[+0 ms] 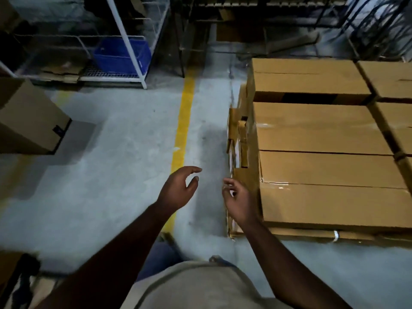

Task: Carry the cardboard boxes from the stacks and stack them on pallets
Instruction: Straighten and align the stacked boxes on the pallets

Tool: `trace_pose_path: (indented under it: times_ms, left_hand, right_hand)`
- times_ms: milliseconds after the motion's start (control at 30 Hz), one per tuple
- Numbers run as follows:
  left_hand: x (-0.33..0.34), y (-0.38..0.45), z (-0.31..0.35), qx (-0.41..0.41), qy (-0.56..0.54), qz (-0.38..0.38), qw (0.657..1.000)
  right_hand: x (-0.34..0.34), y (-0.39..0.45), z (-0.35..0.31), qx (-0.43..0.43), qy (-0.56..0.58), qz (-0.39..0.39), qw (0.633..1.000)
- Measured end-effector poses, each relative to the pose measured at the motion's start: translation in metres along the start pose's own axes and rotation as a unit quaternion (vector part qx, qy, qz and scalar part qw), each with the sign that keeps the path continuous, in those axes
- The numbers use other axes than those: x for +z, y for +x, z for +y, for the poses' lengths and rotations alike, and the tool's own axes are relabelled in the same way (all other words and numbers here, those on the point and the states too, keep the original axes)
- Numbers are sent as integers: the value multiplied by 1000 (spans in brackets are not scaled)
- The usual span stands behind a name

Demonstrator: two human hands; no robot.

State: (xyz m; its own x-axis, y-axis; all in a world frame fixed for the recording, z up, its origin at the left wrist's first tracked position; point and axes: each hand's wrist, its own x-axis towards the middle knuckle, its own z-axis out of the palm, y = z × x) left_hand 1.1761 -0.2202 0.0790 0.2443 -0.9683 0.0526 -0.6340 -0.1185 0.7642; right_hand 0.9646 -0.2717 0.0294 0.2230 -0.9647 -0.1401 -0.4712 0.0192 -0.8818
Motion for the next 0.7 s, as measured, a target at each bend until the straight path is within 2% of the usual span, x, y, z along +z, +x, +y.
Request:
trace_pose_path:
  times_ms: [167,233,367,533,700]
  left_hand:
    - [-15,111,-64,57,-3,-113,992]
    - [-30,155,-92,78,-9,-129,989]
    - [-67,241,-144,127,9,-211,969]
    - [-70,304,-156,223,51,-402,887]
    - [-28,338,-141,305,34,-484,819]
  right_hand:
    - [51,65,2,56,14,91,994]
    - [71,81,-6,80,22,118,989]
    - [128,116,-33,163,38,206,964]
    - [174,131,-85,232,60,316,918]
    - [205,140,-82,277,85,405,867]
